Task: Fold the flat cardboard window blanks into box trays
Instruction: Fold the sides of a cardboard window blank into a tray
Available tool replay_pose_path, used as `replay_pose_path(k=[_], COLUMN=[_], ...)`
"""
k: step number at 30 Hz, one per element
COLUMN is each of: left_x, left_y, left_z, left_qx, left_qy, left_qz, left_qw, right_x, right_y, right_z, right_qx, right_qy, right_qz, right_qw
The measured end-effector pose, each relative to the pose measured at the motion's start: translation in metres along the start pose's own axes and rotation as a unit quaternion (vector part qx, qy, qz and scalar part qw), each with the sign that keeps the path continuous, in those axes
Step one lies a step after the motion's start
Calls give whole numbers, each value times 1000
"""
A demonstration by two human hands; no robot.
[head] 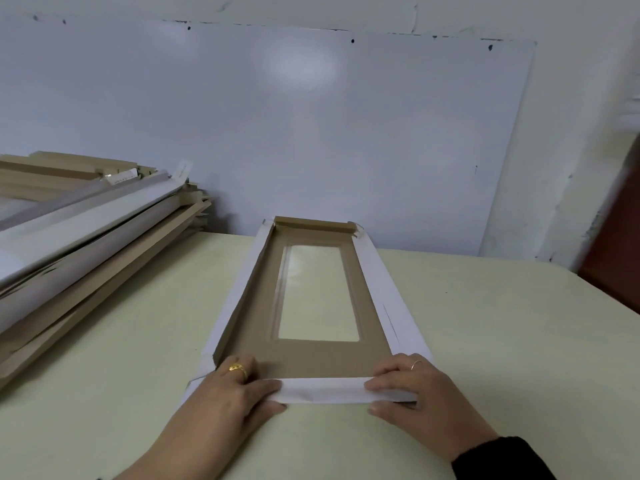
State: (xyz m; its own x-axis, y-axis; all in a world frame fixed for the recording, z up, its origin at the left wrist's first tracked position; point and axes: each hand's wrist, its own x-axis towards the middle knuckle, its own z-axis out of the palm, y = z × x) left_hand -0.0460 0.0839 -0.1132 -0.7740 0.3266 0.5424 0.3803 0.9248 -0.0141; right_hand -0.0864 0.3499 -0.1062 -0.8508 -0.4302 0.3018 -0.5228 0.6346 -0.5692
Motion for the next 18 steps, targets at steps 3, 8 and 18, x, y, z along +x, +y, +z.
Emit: replay_pose_path(k=[3,8,18], left_x=[1,9,24], left_y=[-4,5,25], left_z=[-4,-13,1], left_qx=[-48,-10,-13], left_qy=[-21,-61,-102], left_qz=[-67,-101,-68], left_qw=[996,993,992], right_x=[2,8,24], right_y=[0,-1,-15], right_z=[2,8,18], right_qx=[-16,-91,-302], right_qy=[27,89,142], right_qz=[-6,15,-16], right_qw=[999,992,943])
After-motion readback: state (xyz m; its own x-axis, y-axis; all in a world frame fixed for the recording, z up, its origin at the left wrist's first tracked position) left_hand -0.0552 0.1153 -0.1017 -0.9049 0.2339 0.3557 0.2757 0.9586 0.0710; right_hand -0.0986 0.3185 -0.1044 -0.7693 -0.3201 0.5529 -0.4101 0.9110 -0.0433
